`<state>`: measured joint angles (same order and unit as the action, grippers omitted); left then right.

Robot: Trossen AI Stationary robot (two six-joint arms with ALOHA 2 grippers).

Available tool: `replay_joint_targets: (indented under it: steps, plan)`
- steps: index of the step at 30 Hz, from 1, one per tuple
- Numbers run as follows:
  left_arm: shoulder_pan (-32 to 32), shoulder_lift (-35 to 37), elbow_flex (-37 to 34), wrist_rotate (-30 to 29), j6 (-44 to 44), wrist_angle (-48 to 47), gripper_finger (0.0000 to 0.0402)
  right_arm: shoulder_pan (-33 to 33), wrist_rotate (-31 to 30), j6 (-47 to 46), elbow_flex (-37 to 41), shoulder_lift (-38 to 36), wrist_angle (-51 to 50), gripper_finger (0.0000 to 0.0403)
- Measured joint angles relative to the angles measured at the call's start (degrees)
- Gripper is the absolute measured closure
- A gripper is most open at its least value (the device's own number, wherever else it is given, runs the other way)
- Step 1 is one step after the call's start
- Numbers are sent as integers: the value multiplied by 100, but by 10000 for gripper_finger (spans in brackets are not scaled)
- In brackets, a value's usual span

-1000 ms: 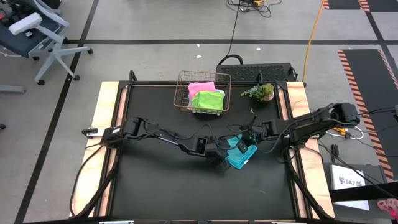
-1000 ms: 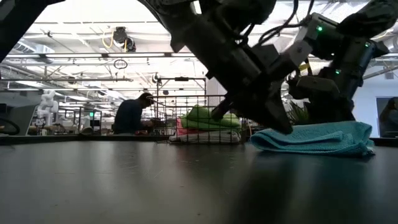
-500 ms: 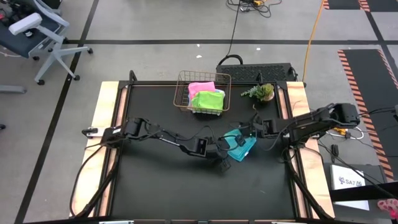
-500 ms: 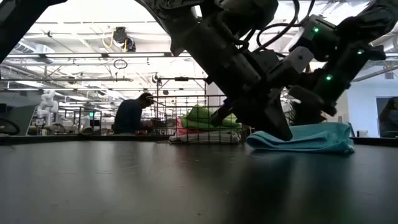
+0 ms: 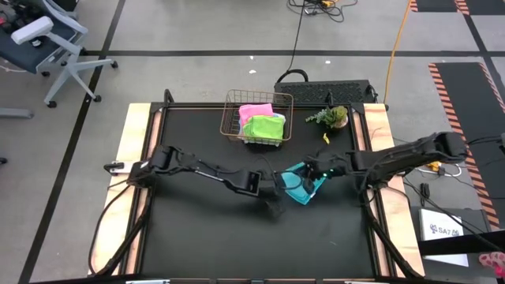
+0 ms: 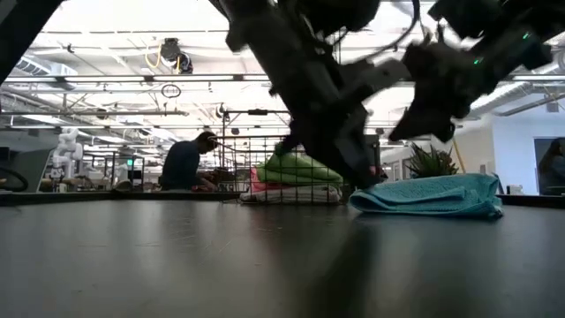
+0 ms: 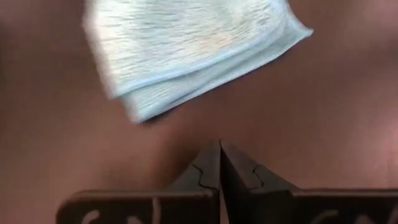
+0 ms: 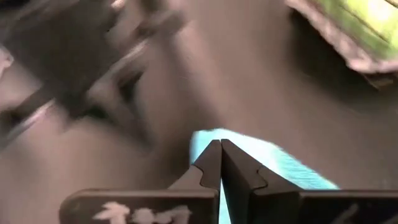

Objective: Fold microfiber towels
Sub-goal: Fold the blue microfiber cloth

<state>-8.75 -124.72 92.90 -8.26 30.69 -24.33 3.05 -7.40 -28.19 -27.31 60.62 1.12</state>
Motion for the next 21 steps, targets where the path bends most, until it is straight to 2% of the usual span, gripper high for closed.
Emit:
replay_joint_targets:
  steps: [3,8,12,15,21]
  plan:
    - [0,287,2,-294,-262,-496,398,382,-23,122,-7,-318,-251,403]
    - [0,672,4,-602,-343,-1038,397,1071,-320,-135,-83,-360,-1372,403]
    - [-16,788,4,-747,-292,-1186,396,1553,-655,-177,-565,-78,-2628,403]
    - [-34,840,4,-749,-210,-1200,392,1783,-982,139,-1134,254,-3439,403]
    - [-118,935,10,-673,88,-1679,397,2216,-1208,821,-1962,961,-4011,403]
